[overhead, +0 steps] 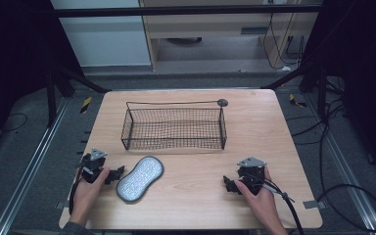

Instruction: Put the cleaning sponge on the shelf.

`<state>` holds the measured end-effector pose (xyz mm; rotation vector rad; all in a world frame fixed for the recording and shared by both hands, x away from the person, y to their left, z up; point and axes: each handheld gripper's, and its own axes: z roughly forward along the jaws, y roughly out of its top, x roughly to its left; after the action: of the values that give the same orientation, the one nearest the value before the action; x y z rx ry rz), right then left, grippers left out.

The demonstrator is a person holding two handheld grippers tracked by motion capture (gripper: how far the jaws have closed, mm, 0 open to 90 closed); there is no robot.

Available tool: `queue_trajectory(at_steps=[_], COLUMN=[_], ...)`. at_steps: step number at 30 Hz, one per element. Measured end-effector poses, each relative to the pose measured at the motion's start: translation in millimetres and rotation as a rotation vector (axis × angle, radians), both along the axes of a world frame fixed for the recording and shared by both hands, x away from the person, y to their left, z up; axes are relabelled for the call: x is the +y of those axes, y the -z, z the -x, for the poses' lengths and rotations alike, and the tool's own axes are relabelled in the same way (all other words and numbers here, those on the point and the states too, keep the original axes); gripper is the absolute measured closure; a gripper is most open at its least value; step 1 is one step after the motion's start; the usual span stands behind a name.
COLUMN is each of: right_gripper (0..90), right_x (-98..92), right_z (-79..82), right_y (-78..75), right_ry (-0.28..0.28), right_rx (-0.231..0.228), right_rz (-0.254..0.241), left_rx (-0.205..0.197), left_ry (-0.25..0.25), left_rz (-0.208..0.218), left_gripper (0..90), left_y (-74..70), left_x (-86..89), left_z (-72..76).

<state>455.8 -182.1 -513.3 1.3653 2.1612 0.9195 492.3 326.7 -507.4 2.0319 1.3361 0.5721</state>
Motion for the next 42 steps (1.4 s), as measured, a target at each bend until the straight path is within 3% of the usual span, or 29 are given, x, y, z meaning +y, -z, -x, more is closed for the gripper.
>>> queue_trajectory(at_steps=[4,7,17,20,23,31,33,36,42], right_gripper=[0.3,0.4,0.4,0.4,0.4,0.4,0.4,0.4,0.4], right_x=[-0.2,-0.2,-2.4,-2.5,-2.6,-2.8,-2.9,-3.2,-3.6], right_z=[-0.2,-0.1,2.2,2.1,2.0,1.9,1.9,2.0,2.2], right_y=[-0.1,0.0,-0.2,-0.2,-0.1,-0.1,-0.1,-0.1,-0.1], right_ry=[-0.004,-0.002,-0.011,-0.012,-0.013,-0.015,-0.015,-0.019,-0.022], right_rx=[0.0,0.0,0.0,0.001,-0.001,-0.001,-0.001,-0.001,-0.001], right_rz=[0.0,0.001,-0.001,-0.001,0.0,0.0,0.0,0.0,0.001], left_rx=[-0.003,-0.004,-0.014,-0.007,-0.001,-0.003,0.015,0.038,0.052], left_ry=[-0.033,-0.03,0.038,0.077,0.103,0.165,0.174,0.188,0.215], left_rz=[0.034,0.018,-0.003,-0.039,-0.059,-0.059,-0.055,-0.082,-0.099], left_gripper=[3.1,3.1,2.9,3.2,3.4,4.9,5.0,5.3,5.0], left_y=[-7.3,-14.4,-44.5,-50.3,-52.2,-56.5,-57.4,-59.5,-64.8], left_x=[6.8,7.6,-13.4,-22.1,-28.3,-42.7,-46.0,-48.8,-55.4], left_z=[3.7,7.5,26.8,29.6,30.7,34.0,34.5,35.5,39.0])
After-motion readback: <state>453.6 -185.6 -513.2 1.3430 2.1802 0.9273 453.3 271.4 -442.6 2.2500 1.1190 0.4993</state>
